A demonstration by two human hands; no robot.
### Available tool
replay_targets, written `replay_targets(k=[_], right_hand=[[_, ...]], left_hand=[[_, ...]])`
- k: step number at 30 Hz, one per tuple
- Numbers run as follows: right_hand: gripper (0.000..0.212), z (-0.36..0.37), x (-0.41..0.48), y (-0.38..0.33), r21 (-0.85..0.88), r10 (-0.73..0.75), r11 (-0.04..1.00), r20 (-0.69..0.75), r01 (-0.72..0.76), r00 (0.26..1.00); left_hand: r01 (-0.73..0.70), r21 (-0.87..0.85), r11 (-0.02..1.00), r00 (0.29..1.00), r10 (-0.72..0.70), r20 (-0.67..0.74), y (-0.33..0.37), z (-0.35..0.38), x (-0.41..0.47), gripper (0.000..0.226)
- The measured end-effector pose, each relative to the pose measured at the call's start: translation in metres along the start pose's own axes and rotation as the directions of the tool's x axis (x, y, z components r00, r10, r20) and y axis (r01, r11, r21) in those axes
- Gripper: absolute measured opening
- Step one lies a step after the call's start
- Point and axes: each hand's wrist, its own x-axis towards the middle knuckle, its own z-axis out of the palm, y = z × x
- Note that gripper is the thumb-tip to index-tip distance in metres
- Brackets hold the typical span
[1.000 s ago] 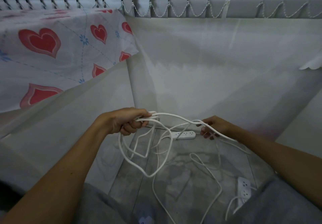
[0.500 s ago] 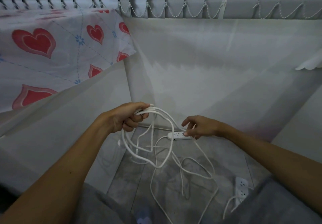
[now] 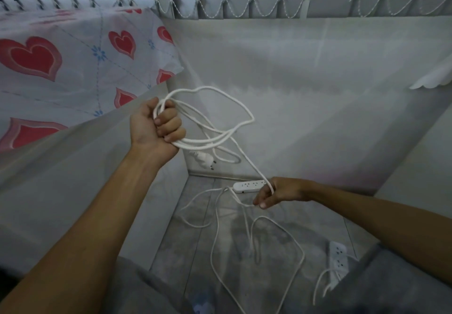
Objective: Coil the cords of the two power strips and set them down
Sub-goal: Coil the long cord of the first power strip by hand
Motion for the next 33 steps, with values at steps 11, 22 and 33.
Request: replay_targets(k=[11,22,33], right_hand=[[0.022,0.028,0.004,-0.065,-0.399,-0.339,0.877,-0.122,0.267,0.933],[0.031,0.075,0.003,-0.090,-0.639,-0.342,0.683,0.149,0.354,0.928],[0.019,0.009,-0.034,-0.100,-0.151,-0.288,0.951,-0.113,0.270,0.951]], left_hand=[[-0.114,0.425,0.898,0.951,0.223,-0.215,-0.028,-0.008,0.018,0.034],[0.048,0.965,0.257,0.986,-0.165,-0.005,-0.114,0.007,0.009,0.019],[0.153,0.988,-0.025,0.867,-0.476,-0.147,-0.119,-0.009,0.008,0.046]])
